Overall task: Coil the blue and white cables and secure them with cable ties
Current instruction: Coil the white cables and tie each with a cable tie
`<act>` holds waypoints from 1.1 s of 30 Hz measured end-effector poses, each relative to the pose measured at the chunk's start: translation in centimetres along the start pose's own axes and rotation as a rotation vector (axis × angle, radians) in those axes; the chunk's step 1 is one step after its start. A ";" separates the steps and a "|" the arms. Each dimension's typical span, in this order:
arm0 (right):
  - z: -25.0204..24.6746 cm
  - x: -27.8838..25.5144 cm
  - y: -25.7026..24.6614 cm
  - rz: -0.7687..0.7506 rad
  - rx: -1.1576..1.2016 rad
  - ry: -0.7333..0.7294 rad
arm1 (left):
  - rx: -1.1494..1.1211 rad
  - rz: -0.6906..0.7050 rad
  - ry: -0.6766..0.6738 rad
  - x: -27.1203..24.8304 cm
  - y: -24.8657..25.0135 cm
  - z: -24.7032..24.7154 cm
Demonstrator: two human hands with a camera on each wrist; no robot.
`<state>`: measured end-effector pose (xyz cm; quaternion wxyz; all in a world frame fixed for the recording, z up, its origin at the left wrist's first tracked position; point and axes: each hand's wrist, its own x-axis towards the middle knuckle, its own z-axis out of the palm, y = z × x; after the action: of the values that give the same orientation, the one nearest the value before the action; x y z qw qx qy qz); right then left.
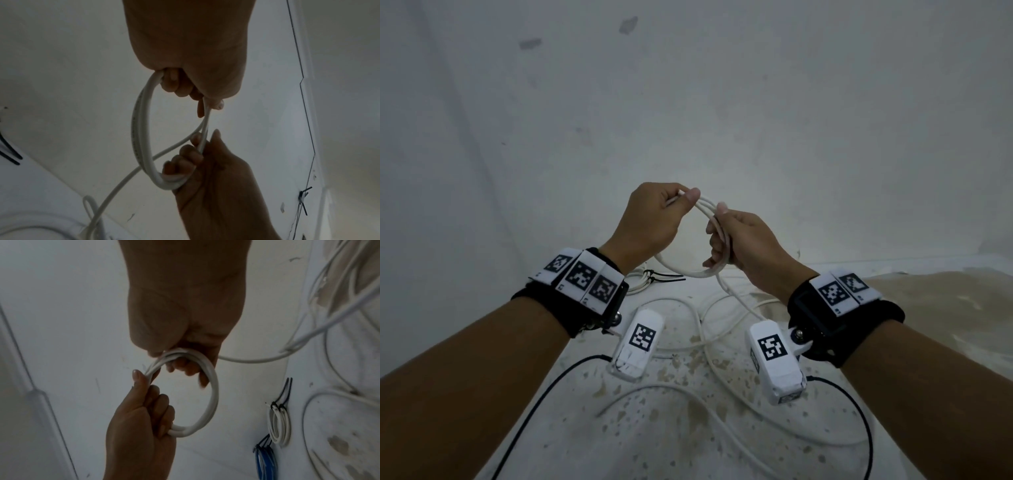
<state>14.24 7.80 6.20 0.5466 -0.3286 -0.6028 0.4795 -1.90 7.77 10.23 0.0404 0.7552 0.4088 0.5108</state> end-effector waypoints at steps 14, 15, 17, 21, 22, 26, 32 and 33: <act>-3.1 2.4 -4.9 -0.127 -0.120 -0.099 | -0.146 -0.074 0.158 2.2 0.0 -0.9; -3.1 2.4 -4.7 -0.112 -0.076 -0.101 | -0.165 -0.077 0.164 2.3 0.1 -0.7; -3.1 2.3 -3.9 -0.092 -0.033 -0.106 | -0.224 -0.097 0.158 2.2 0.1 -0.3; -2.8 2.0 -2.5 -0.014 0.031 -0.222 | -0.266 -0.123 0.155 1.7 -0.3 0.2; -2.6 1.8 -2.3 0.037 0.112 -0.271 | -0.254 -0.120 0.155 1.7 -0.3 0.3; -1.7 1.3 -2.4 0.248 0.472 -0.411 | -0.182 -0.111 0.135 1.3 0.0 0.3; -0.1 1.5 -2.6 0.263 0.273 -0.224 | -0.116 -0.139 0.109 0.9 0.0 0.7; 0.1 1.5 -2.6 0.252 0.256 -0.217 | -0.117 -0.149 0.110 0.9 0.0 0.7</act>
<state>14.25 8.29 9.16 0.4515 -0.2754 -0.5464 0.6494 -1.17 8.56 10.55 0.0995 0.6898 0.4349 0.5702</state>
